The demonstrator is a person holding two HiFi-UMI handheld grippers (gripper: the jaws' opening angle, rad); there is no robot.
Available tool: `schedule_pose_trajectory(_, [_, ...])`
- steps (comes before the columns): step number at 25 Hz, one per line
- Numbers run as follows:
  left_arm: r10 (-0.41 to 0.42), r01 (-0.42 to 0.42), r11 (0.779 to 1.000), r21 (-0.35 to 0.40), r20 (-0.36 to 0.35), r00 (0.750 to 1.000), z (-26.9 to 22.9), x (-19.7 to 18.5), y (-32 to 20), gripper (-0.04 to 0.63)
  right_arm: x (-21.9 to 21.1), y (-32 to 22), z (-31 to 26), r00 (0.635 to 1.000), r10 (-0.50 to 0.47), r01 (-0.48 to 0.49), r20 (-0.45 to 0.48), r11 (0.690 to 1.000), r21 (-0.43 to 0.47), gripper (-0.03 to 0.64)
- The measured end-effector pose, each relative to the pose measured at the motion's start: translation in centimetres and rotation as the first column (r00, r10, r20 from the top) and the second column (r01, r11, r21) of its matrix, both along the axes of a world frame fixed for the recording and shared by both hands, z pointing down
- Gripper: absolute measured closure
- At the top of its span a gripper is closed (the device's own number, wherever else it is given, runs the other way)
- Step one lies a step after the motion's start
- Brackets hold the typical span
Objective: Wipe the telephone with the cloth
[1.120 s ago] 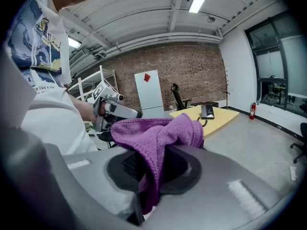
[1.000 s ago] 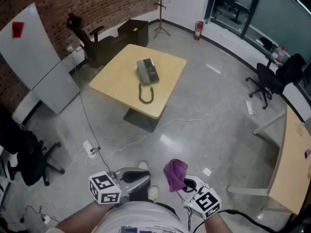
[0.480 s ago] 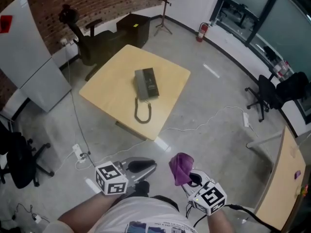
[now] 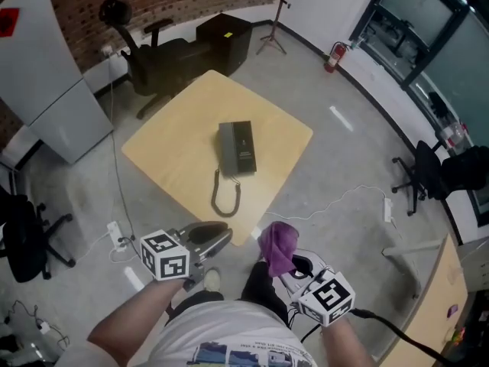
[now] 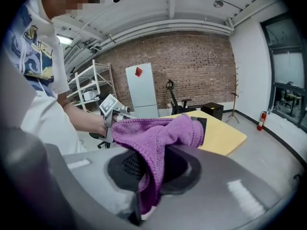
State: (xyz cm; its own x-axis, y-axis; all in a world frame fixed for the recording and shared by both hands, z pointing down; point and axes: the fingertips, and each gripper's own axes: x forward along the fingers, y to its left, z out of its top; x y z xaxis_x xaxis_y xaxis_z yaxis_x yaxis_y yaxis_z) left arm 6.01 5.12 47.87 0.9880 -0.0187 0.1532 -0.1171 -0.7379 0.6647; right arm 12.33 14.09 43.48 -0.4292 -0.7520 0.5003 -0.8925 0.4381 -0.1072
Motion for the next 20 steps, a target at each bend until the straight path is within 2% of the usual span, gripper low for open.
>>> schedule_pose_trajectory(6, [-0.177,0.181,0.983,-0.042,0.09,0.98,3.6,1.4,-7.4,0.499,3.5,-6.2,1.1,0.991,-0.13,0.13,0.032,0.991,-0.004,0.572])
schedule_pose_trajectory(11, [-0.311,0.326,0.943,-0.058,0.187,0.932,7.3,3.3,-13.3,0.467,7.7,-10.7,1.7,0.965,-0.252,0.254,0.071,0.967,-0.019,0.572])
schedule_pose_trajectory(14, [-0.379,0.401,0.914,-0.069,0.217,0.9,9.2,4.0,-16.7,0.441,9.8,-13.0,2.4,0.945,-0.316,0.32,0.09,0.947,-0.037,0.572])
schedule_pose_trajectory(17, [-0.415,0.446,0.892,-0.077,0.253,0.874,10.9,4.2,-19.5,0.42,11.4,-14.9,3.2,0.924,-0.363,0.37,0.12,0.927,-0.051,0.572])
schedule_pose_trajectory(20, [-0.417,0.464,0.879,-0.114,0.29,0.862,12.6,4.0,-21.5,0.398,12.2,-16.1,3.7,0.907,-0.396,0.409,0.146,0.91,-0.069,0.572])
